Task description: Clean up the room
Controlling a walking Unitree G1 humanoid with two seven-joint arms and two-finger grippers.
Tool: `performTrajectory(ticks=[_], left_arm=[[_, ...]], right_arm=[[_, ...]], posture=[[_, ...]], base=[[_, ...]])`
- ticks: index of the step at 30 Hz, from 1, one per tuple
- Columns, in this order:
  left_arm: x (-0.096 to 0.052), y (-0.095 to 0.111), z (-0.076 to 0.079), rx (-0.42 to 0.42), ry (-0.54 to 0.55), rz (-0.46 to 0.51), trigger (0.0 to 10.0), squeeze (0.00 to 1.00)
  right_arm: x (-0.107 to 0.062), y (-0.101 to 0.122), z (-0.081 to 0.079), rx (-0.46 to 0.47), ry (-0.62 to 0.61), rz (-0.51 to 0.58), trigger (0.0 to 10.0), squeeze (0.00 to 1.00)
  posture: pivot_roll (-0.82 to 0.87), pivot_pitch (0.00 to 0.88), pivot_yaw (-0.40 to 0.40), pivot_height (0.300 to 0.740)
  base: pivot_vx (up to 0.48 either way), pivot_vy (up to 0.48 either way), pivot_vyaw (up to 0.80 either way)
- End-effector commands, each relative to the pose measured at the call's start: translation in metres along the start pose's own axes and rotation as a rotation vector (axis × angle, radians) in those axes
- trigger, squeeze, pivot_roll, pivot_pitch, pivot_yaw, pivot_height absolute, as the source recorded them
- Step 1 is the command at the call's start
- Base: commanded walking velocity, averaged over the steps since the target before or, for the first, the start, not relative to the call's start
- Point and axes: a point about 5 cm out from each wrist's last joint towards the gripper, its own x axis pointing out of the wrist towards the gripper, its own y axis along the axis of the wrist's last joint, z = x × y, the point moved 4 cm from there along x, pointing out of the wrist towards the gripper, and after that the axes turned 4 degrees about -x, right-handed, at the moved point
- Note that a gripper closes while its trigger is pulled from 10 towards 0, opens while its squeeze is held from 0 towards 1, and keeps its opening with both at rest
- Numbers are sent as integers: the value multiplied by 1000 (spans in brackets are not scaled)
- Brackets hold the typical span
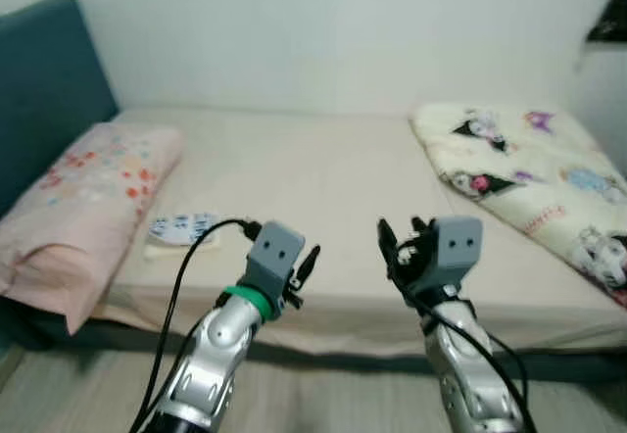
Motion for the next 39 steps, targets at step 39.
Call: performTrajectory(ticks=[39], left_arm=[[0, -7, 3, -56, 2, -44, 10000, 0]], right_arm=[[-4, -3, 5, 3, -18, -10, 10000, 0]], posture=[[-139, 64, 76, 740]], base=[[0, -240, 0]])
